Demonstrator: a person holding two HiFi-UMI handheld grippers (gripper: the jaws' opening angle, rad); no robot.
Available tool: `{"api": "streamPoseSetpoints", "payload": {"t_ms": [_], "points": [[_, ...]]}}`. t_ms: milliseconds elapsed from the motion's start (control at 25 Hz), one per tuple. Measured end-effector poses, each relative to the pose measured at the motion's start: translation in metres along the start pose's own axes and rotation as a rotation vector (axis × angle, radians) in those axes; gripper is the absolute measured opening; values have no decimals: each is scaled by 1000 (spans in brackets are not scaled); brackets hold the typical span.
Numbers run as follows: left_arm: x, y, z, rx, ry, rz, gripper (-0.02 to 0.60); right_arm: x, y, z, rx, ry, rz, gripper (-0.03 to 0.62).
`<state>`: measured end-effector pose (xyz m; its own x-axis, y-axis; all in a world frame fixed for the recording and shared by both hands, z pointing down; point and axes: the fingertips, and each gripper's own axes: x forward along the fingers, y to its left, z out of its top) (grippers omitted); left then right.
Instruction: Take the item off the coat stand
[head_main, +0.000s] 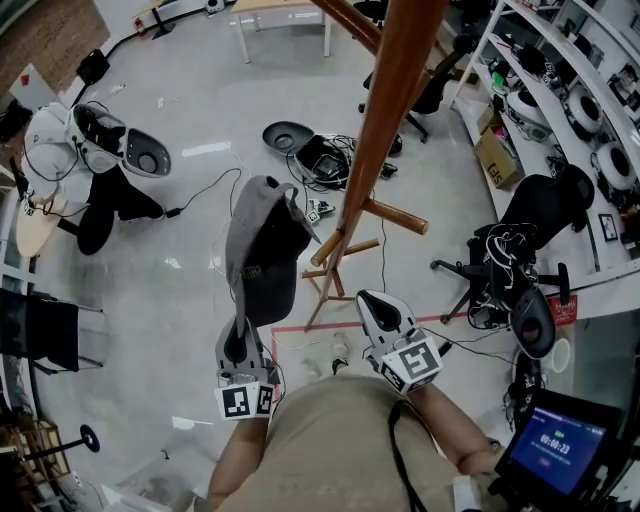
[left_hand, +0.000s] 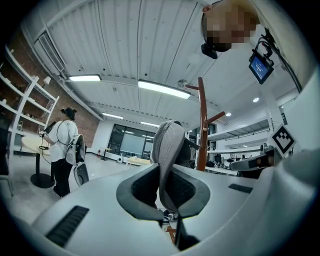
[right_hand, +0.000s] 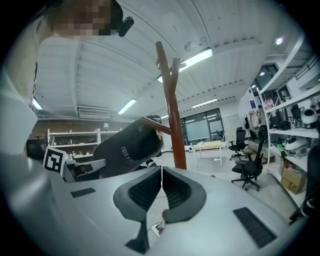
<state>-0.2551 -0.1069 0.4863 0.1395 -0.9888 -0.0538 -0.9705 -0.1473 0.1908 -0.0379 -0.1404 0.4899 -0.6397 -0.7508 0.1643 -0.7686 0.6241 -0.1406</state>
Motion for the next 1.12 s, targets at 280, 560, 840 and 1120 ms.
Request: {"api": "streamPoseSetpoints", "payload": {"t_ms": [280,560,840,1120], "points": [[-7,9,0,-12,12,-4,32,1,8,-8,-2,13,-32,18],[-30,33,1,-11,12,-28,32,1,42,-17,0,-1,-54,18],[-40,43,5,-11,5,-47,32,1,60,-23,18,-12,-70,18],[-44,36,3,0,2,-79,32,-11,63,-23,20,-40,-88,18]]}}
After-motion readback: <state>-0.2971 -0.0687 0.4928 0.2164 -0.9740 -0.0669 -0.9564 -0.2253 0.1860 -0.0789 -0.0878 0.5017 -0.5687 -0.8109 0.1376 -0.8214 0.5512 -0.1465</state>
